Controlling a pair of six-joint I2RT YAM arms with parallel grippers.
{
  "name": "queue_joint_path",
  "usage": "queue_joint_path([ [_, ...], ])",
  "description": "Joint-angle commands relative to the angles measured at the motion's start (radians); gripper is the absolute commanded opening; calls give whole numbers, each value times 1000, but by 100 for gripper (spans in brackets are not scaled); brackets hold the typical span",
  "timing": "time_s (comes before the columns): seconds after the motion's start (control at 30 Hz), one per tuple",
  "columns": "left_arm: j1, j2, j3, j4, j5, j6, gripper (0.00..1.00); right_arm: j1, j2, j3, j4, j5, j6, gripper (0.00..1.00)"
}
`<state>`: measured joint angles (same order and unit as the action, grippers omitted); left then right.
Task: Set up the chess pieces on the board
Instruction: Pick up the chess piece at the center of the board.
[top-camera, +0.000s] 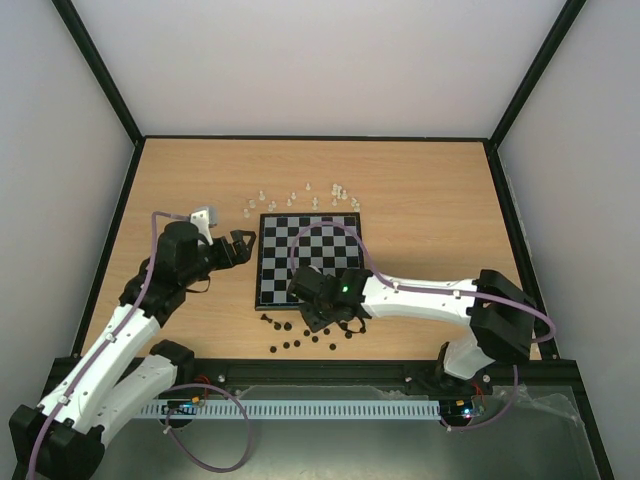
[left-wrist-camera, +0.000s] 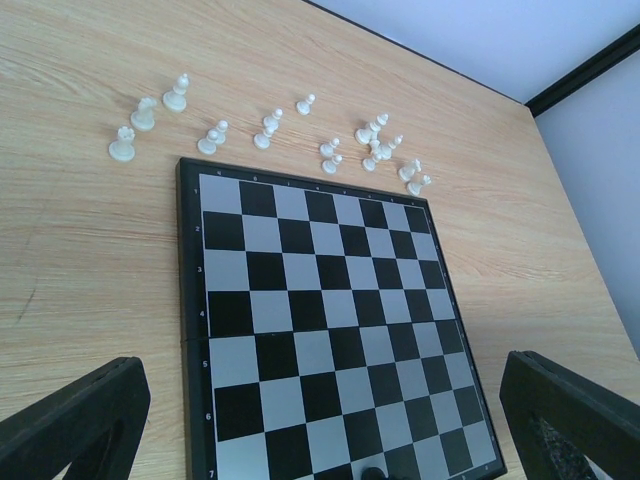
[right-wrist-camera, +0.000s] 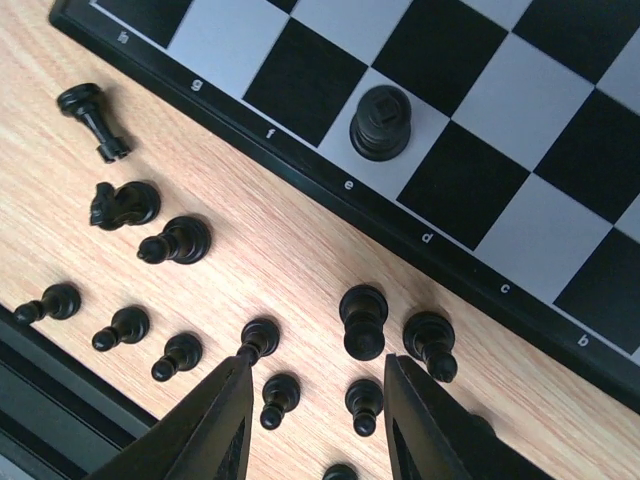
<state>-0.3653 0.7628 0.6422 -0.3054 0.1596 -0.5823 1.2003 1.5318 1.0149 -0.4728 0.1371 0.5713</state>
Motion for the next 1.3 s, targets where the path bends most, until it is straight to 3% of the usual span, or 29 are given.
queue_joint_path([
  [0.0, 5, 4, 0, 12, 14, 16, 99, 7, 38, -9, -19, -10, 15, 36],
  [0.83, 5, 9, -5, 20, 4, 12, 99, 7, 140, 16, -20, 35, 10, 30],
  [1.27, 5, 4, -6, 17, -1, 12, 99, 6, 135, 35, -13, 73, 3, 18],
])
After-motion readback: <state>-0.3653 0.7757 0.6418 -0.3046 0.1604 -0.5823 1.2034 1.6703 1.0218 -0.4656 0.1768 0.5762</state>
